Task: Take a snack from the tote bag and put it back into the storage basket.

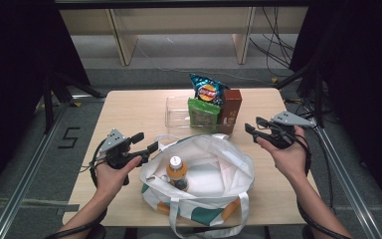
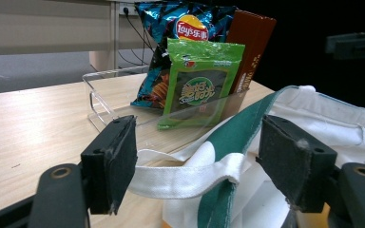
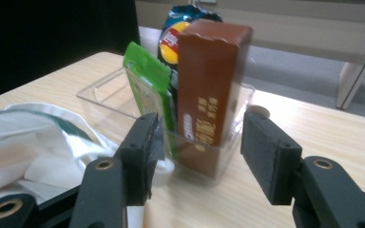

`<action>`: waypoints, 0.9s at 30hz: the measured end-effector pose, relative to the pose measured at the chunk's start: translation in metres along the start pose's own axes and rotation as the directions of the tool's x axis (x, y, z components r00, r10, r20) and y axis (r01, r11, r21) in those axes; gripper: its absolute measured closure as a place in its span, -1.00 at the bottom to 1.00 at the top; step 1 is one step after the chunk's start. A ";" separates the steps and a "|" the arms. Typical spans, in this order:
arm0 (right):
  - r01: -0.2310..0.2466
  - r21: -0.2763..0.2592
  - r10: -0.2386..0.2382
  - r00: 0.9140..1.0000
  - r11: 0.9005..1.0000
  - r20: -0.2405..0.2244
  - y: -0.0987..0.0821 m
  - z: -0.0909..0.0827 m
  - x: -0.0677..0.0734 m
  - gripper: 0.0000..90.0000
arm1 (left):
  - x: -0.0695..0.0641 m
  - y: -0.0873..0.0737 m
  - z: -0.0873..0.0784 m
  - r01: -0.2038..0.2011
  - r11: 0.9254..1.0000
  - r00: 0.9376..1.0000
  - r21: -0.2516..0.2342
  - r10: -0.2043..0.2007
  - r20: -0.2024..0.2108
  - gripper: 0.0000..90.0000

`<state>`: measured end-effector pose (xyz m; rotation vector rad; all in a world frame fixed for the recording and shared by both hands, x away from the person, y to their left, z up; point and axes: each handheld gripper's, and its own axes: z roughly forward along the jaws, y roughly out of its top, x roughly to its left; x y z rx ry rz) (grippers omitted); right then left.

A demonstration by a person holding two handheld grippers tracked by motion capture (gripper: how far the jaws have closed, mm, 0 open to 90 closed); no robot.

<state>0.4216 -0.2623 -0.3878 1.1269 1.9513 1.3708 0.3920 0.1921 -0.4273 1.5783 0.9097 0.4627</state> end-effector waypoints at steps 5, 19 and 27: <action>-0.021 0.004 0.021 1.000 1.000 0.018 -0.014 -0.006 -0.006 0.06 | 0.002 0.000 -0.003 0.023 1.000 1.000 -0.019 -0.022 0.008 -0.34; -0.036 0.023 0.034 0.998 0.999 0.060 -0.026 -0.006 -0.014 0.05 | -0.025 0.005 -0.014 0.013 0.999 0.996 -0.040 -0.009 0.087 -0.26; -0.034 0.038 0.032 0.998 0.999 0.053 -0.029 -0.001 -0.015 0.04 | -0.052 -0.001 -0.023 -0.021 1.000 0.989 -0.017 0.023 0.147 -0.16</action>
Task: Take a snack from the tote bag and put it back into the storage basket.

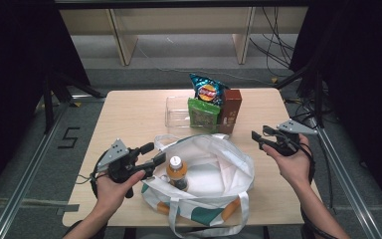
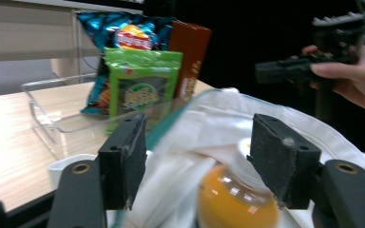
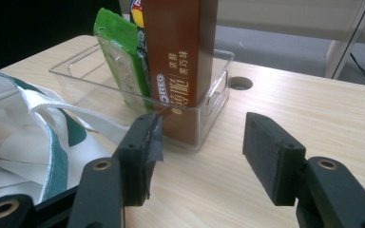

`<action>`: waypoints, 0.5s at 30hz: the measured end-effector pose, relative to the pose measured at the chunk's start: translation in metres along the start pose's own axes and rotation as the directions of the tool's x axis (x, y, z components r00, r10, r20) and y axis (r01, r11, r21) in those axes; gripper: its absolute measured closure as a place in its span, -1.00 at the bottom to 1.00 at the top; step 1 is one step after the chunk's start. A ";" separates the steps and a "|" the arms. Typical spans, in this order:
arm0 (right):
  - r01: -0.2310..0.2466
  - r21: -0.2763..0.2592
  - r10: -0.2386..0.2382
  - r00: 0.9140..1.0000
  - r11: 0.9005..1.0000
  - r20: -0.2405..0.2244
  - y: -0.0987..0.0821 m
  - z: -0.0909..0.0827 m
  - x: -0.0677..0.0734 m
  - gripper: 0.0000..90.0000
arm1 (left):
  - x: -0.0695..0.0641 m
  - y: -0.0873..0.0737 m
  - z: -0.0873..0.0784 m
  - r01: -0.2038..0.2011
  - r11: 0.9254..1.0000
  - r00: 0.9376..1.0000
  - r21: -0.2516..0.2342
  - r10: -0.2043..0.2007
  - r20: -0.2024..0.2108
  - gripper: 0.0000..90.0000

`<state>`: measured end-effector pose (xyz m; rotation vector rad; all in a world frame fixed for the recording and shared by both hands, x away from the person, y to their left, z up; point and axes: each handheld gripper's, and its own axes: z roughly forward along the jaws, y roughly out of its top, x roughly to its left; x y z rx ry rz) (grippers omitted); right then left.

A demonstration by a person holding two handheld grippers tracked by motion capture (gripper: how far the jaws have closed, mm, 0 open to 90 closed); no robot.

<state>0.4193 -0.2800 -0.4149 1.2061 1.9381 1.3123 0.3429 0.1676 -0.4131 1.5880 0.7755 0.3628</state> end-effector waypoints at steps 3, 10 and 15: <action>-0.019 0.006 0.019 1.000 1.000 -0.019 0.000 0.002 0.001 0.04 | -0.008 -0.002 0.001 -0.008 1.000 1.000 0.015 0.008 0.026 -0.14; 0.009 -0.013 -0.009 1.000 1.000 -0.010 0.000 0.003 0.001 0.02 | -0.020 -0.007 0.014 -0.033 0.998 0.997 0.058 0.029 0.065 -0.12; 0.008 -0.013 -0.008 1.000 1.000 -0.021 0.000 0.005 0.000 0.02 | -0.020 -0.009 0.019 -0.035 0.997 0.997 0.074 0.030 0.070 -0.12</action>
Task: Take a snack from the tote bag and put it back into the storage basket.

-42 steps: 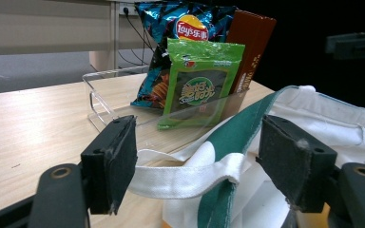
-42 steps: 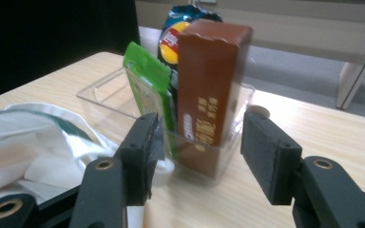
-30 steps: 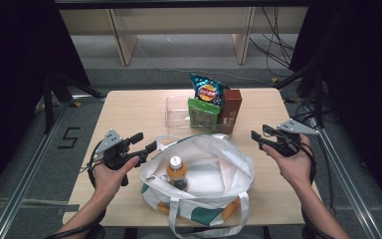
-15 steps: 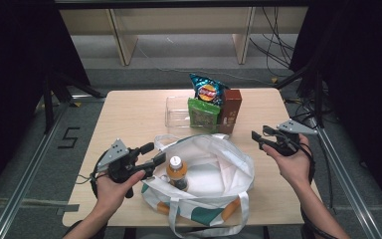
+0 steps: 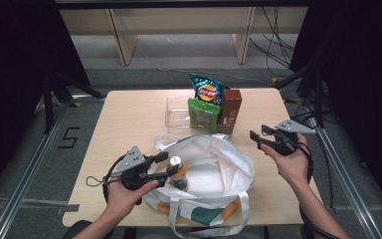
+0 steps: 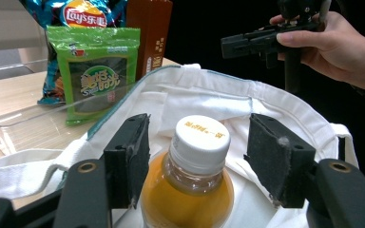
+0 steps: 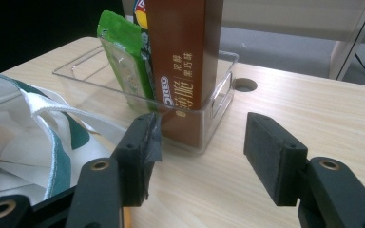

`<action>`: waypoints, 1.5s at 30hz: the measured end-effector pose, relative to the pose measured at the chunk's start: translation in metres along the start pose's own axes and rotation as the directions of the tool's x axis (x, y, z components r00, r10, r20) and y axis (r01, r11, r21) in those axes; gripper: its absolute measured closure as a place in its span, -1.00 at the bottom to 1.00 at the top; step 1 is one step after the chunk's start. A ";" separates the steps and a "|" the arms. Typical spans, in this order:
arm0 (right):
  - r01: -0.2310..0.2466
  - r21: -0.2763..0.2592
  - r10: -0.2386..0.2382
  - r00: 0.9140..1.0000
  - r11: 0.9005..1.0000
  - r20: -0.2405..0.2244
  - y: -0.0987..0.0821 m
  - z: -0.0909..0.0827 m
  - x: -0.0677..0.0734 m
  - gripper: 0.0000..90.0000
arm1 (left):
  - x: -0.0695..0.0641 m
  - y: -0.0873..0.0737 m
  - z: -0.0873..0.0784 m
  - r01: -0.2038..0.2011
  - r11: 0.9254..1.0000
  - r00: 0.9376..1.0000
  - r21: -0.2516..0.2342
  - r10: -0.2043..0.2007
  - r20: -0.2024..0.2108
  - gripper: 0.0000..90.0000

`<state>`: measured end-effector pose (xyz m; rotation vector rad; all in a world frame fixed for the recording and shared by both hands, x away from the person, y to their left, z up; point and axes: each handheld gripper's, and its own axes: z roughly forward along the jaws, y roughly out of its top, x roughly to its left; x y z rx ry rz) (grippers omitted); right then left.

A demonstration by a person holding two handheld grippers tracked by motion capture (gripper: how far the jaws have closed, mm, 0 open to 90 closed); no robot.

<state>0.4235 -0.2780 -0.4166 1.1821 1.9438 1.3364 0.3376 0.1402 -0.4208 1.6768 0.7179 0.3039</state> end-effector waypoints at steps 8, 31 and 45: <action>-0.013 0.013 0.013 1.000 1.000 0.000 -0.002 -0.001 0.001 0.01 | 0.002 -0.005 0.007 0.002 1.000 1.000 0.019 -0.002 0.020 -0.15; -0.029 0.007 0.029 1.000 1.000 0.012 -0.006 -0.003 0.001 -0.05 | 0.002 -0.007 0.019 -0.041 0.998 0.999 0.048 0.042 -0.015 -0.01; -0.038 0.010 0.038 0.999 0.999 0.012 -0.008 -0.002 0.001 -0.08 | 0.000 -0.005 0.020 -0.119 0.992 0.993 0.036 0.120 -0.011 0.29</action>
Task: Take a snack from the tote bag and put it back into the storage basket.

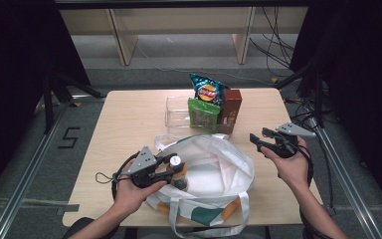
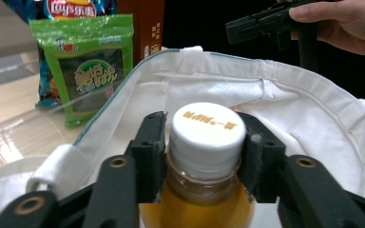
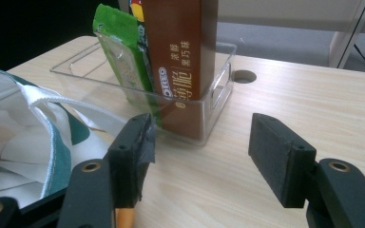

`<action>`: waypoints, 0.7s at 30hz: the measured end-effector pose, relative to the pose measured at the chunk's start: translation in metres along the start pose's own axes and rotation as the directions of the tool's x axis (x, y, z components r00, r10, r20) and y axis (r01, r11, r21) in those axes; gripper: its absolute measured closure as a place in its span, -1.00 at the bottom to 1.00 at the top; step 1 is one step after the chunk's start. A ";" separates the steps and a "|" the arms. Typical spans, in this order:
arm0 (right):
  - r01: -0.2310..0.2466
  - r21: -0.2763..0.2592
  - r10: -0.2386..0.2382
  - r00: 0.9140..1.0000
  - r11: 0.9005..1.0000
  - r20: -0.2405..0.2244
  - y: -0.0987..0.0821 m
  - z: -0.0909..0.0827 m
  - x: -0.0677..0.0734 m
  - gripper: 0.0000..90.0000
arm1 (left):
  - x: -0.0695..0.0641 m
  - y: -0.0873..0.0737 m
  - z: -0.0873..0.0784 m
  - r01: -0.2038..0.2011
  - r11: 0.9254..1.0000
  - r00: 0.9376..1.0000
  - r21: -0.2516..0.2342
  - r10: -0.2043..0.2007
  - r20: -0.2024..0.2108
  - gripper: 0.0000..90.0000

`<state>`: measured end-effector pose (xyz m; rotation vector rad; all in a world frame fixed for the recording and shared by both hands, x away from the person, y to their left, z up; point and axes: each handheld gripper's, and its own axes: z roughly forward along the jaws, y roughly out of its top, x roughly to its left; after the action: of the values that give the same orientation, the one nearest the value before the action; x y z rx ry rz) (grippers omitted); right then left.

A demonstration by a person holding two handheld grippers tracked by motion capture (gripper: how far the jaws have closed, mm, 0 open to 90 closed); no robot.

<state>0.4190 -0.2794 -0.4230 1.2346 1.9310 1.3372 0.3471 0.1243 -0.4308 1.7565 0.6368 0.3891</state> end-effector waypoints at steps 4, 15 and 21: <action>0.015 0.005 -0.015 1.000 1.000 0.009 -0.001 0.000 -0.002 -0.09 | 0.001 0.001 0.000 0.004 1.000 1.000 0.011 -0.004 0.017 0.30; 0.002 -0.005 -0.002 1.000 1.000 -0.008 0.000 -0.001 0.000 -0.02 | 0.008 0.006 -0.002 -0.016 0.999 0.998 0.038 0.013 0.068 0.30; 0.001 -0.010 -0.001 1.000 1.000 0.010 0.001 -0.004 -0.001 -0.02 | 0.009 0.011 -0.003 -0.036 0.998 0.995 0.053 0.031 0.091 0.30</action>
<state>0.4169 -0.2816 -0.4205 1.2328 1.9156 1.3363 0.3552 0.1303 -0.4201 1.8276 0.5583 0.3161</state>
